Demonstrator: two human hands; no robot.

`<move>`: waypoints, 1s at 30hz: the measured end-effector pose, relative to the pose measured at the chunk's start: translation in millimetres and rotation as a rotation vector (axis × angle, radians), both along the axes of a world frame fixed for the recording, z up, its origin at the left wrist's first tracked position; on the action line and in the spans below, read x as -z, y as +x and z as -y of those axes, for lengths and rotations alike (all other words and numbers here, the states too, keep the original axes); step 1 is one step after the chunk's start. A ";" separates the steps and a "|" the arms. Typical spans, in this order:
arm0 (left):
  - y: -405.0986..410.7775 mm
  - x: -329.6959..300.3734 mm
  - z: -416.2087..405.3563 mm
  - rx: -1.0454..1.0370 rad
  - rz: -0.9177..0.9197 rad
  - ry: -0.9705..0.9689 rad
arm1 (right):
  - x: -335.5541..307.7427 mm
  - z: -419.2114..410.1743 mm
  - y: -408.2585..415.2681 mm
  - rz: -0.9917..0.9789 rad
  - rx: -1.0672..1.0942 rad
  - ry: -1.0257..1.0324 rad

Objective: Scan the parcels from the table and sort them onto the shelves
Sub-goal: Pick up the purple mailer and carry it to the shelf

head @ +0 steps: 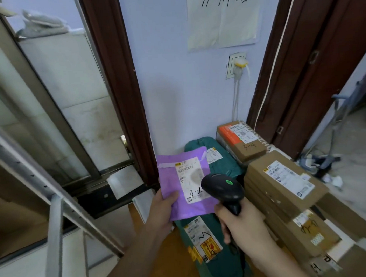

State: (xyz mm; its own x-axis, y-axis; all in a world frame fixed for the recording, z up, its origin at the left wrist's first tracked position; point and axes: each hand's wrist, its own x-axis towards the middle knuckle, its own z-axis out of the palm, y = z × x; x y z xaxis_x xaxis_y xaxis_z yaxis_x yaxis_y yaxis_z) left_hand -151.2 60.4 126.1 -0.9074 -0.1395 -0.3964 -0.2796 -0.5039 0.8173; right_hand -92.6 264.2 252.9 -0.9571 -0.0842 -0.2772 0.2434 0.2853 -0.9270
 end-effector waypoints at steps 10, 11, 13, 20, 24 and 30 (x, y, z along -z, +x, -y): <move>20.0 -1.2 -32.6 0.073 0.021 -0.010 | -3.9 -7.1 15.7 -0.015 0.029 0.050; 20.9 0.0 -34.6 0.079 0.023 -0.010 | -3.3 -8.0 17.1 -0.014 0.033 0.052; 23.7 1.0 -39.0 0.089 0.020 -0.011 | -1.8 -9.6 19.0 -0.007 0.040 0.058; 33.4 -3.1 -49.2 0.109 0.014 0.004 | -1.4 -16.0 25.6 0.030 0.064 0.061; 37.9 -6.5 -51.6 0.109 0.019 0.015 | -2.8 -18.5 31.2 0.044 0.067 0.070; 47.5 -10.0 -52.5 0.111 0.012 0.004 | -0.5 -17.8 42.4 0.057 0.062 0.083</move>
State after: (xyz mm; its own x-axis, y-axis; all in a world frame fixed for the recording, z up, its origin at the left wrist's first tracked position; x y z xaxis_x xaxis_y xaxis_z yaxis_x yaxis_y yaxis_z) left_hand -103.7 112.9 136.1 -0.9124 -0.0372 -0.4075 -0.3432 -0.4728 0.8116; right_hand -50.2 282.1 253.4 -0.9421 0.0007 -0.3353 0.3152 0.3432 -0.8848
